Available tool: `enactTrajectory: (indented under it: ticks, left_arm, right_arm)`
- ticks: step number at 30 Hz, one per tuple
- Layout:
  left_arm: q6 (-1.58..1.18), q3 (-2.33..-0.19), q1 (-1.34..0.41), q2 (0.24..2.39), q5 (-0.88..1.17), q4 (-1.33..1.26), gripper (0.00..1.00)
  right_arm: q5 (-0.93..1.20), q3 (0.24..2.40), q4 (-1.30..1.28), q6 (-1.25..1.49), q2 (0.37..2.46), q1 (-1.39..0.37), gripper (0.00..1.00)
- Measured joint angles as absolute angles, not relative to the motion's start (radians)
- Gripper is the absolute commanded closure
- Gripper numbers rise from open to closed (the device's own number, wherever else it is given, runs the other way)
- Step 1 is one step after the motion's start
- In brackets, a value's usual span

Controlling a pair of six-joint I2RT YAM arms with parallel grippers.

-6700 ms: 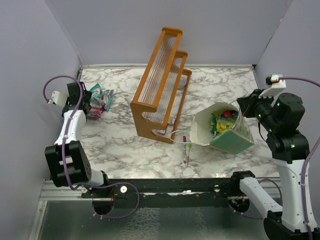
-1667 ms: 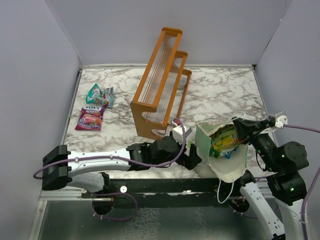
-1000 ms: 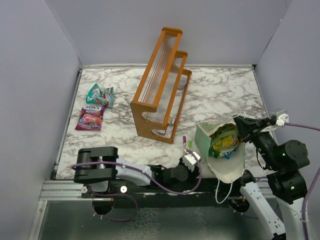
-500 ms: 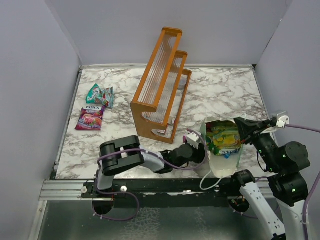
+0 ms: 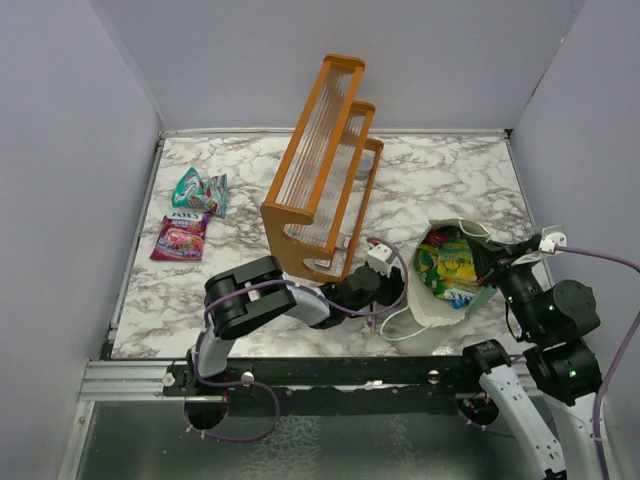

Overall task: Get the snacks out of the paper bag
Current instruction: Adjust the paper bag at the center of the board, then take out the snack from the paper bag.

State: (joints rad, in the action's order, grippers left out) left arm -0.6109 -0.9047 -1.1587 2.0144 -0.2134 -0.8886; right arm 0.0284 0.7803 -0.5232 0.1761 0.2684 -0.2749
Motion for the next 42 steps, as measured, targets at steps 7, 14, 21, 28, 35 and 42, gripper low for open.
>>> enactTrajectory:
  ticks: [7,14,21,28,35,42]
  left_arm:
    - [-0.62,-0.673,-1.174,1.716,-0.155,-0.706,0.33]
    - [-0.609,-0.607,-1.221,1.307,-0.11,-0.46,0.26]
    - [-0.574,-0.683,-1.228,1.063,-0.113,-0.195,0.21]
    - [-0.503,-0.876,-1.257,1.076,-0.072,-0.124,0.28]
    - [-0.413,-1.048,-1.358,1.324,-0.052,-0.135,0.54]
    - [-0.345,-1.149,-1.362,1.538,-0.115,-0.139,0.67]
  right_arm:
    - [0.048,0.78,-0.51,0.151,0.269,-0.275,0.98]
    - [0.163,0.767,-0.482,0.125,0.266,-0.275,0.98]
    - [0.253,0.762,-0.455,0.125,0.278,-0.275,0.98]
    - [0.259,0.762,-0.454,0.126,0.282,-0.275,0.98]
    - [0.214,0.76,-0.456,0.127,0.27,-0.275,0.98]
    - [0.173,0.753,-0.455,0.13,0.239,-0.275,0.98]
